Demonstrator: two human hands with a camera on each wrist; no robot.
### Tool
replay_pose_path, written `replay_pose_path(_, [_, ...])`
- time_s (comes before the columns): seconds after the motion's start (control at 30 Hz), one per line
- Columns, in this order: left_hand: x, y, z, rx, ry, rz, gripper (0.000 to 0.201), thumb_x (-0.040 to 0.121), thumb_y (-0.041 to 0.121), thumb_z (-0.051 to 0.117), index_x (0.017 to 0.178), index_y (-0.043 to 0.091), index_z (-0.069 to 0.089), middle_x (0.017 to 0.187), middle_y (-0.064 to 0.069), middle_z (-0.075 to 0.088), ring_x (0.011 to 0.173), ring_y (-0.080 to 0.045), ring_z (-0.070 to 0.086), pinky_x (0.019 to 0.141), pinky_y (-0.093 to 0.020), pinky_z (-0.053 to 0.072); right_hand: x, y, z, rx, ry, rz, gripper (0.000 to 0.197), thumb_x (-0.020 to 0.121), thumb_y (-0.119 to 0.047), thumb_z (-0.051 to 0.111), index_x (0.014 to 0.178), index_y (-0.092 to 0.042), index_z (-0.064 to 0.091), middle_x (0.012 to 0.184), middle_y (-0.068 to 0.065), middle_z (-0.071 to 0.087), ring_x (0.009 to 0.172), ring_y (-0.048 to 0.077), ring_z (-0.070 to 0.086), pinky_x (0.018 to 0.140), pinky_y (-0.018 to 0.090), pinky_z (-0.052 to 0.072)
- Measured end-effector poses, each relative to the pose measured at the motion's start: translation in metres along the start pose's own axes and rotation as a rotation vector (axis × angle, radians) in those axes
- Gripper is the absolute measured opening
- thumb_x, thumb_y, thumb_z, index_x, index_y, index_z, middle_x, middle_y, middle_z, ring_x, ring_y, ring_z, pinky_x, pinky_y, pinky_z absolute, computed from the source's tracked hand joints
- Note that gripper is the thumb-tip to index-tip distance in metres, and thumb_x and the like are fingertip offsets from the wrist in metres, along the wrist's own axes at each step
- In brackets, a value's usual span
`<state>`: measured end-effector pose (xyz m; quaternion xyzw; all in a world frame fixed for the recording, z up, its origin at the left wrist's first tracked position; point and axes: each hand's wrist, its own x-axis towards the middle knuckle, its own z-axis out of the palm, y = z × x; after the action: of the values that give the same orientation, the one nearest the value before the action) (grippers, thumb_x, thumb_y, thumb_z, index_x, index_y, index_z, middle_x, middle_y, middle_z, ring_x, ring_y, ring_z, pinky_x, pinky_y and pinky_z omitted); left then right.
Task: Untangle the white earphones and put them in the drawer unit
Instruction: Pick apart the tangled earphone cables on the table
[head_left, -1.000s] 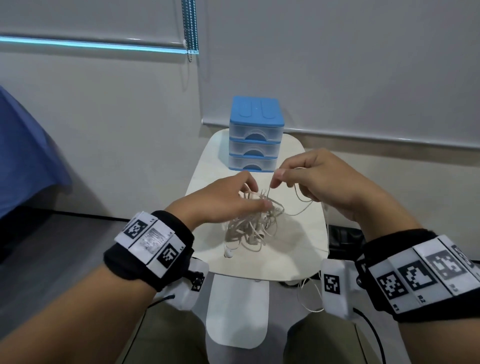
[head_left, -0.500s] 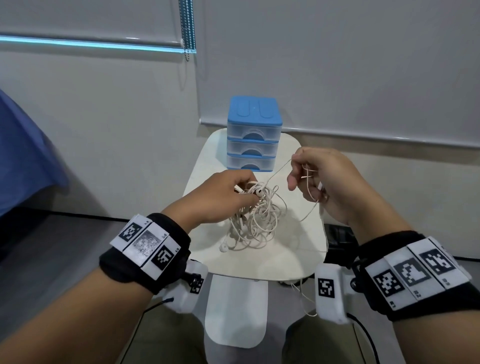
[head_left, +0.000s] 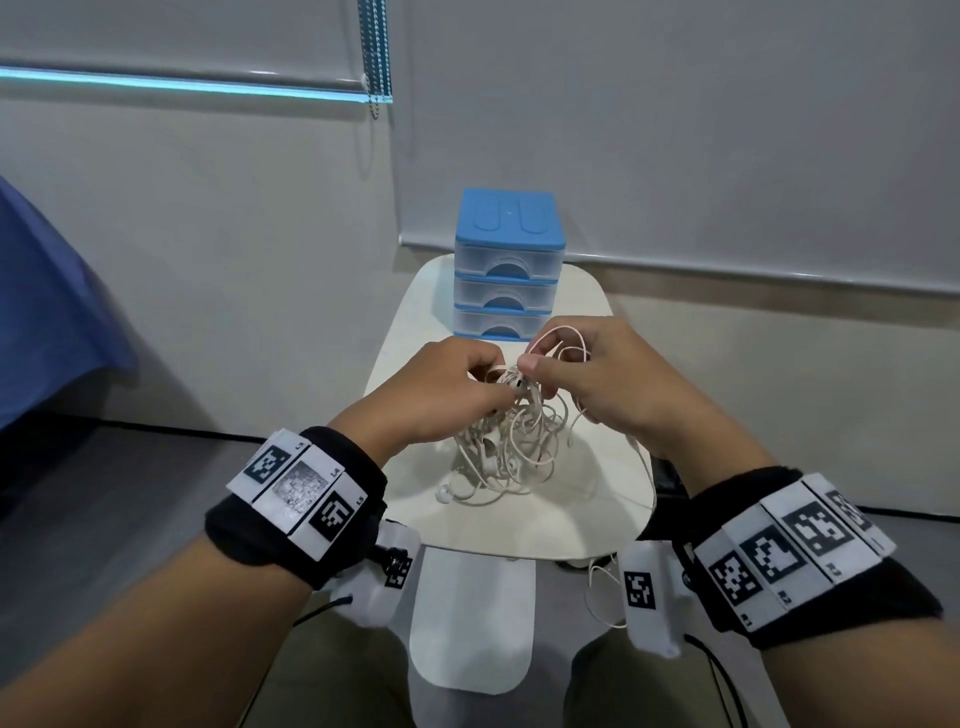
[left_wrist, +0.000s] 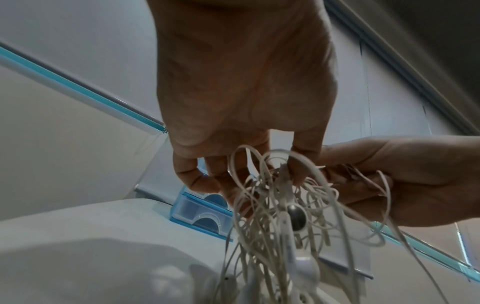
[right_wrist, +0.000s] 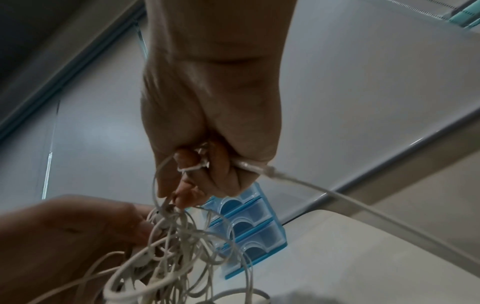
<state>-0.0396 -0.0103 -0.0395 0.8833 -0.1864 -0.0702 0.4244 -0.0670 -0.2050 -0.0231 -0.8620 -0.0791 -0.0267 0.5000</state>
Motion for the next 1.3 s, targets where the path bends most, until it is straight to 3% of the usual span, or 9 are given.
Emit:
replay_pose_path(0.2, [-0.001,-0.001,-0.003,0.050,-0.032,0.004,0.019,0.087,0.030,0.078,0.079,0.015,0.070,0.079,0.002,0.072,0.061,-0.007,0.054,0.059,-0.022,0.040,0.006,0.001,0.003,-0.020,-0.003,0.083,0.020,0.095,-0.016,0.070,0.077,-0.007,0.067,0.061,-0.001,0.061,0.040,0.003,0.039,0.043,0.016,0.030])
replay_pose_path(0.37, [0.000,-0.001,-0.004,0.044,-0.048,0.017,0.010,0.083,0.024,0.085,0.085,0.025,0.075,0.090,0.009,0.075,0.074,-0.011,0.068,0.066,-0.021,0.047,0.008,0.002,0.003,0.177,-0.072,0.260,0.019,0.093,-0.002,0.065,0.075,-0.007,0.063,0.061,0.005,0.051,0.044,0.013,0.026,0.043,0.021,0.017])
replay_pose_path(0.5, [-0.001,0.000,-0.006,0.014,-0.113,0.030,0.012,0.083,0.024,0.086,0.086,0.026,0.074,0.093,0.008,0.076,0.087,-0.019,0.072,0.075,-0.030,0.055,0.007,0.005,0.000,0.245,-0.152,0.360,0.018,0.094,-0.001,0.060,0.078,-0.009,0.063,0.064,0.004,0.053,0.046,0.011,0.029,0.041,0.018,0.019])
replay_pose_path(0.63, [0.001,0.002,-0.008,0.043,-0.096,0.011,0.007,0.087,0.021,0.081,0.087,0.023,0.075,0.092,0.009,0.076,0.088,-0.018,0.072,0.074,-0.026,0.054,0.008,0.005,-0.003,0.304,-0.209,0.386,0.020,0.096,-0.004,0.058,0.078,-0.010,0.063,0.065,0.004,0.051,0.043,0.008,0.032,0.036,0.015,0.021])
replay_pose_path(0.77, [0.004,0.002,-0.012,0.098,-0.026,-0.044,0.008,0.086,0.014,0.073,0.083,0.022,0.072,0.087,0.005,0.076,0.085,-0.018,0.071,0.075,-0.031,0.054,0.012,-0.003,-0.008,0.216,-0.153,0.345,0.020,0.098,-0.011,0.060,0.078,-0.010,0.064,0.067,0.005,0.053,0.043,0.011,0.032,0.038,0.017,0.021])
replay_pose_path(0.97, [0.006,0.000,-0.024,0.166,0.081,-0.102,0.009,0.087,0.011,0.064,0.079,0.015,0.068,0.074,0.005,0.070,0.063,-0.009,0.056,0.049,-0.017,0.039,0.014,-0.018,-0.030,0.013,-0.143,0.322,0.012,0.094,-0.010,0.057,0.083,-0.010,0.063,0.058,-0.001,0.030,0.047,0.014,0.020,0.046,0.019,0.014])
replay_pose_path(1.03, [0.007,-0.002,-0.025,0.191,0.101,-0.114,0.008,0.089,0.013,0.063,0.081,0.014,0.066,0.074,0.006,0.067,0.064,-0.010,0.055,0.052,-0.023,0.038,0.013,-0.019,-0.036,-0.119,-0.159,0.337,0.010,0.092,-0.014,0.066,0.084,-0.008,0.066,0.064,0.001,0.029,0.046,0.014,0.022,0.045,0.020,0.016])
replay_pose_path(1.2, [0.008,-0.008,-0.023,0.233,0.098,-0.121,0.007,0.090,0.017,0.062,0.087,0.013,0.066,0.082,0.004,0.068,0.074,-0.013,0.058,0.062,-0.027,0.042,0.004,-0.011,-0.038,-0.363,-0.358,0.388,0.053,0.082,-0.041,0.084,0.097,0.006,0.065,0.067,0.004,0.029,0.050,0.018,0.023,0.046,0.023,0.018])
replay_pose_path(1.3, [0.008,-0.011,-0.022,0.243,0.103,-0.133,0.007,0.091,0.018,0.061,0.088,0.014,0.066,0.081,0.006,0.067,0.072,-0.011,0.057,0.060,-0.026,0.040,0.000,-0.008,-0.036,-0.384,-0.467,0.386,0.036,0.087,-0.032,0.081,0.088,0.002,0.071,0.057,-0.001,0.025,0.049,0.017,0.019,0.048,0.025,0.014])
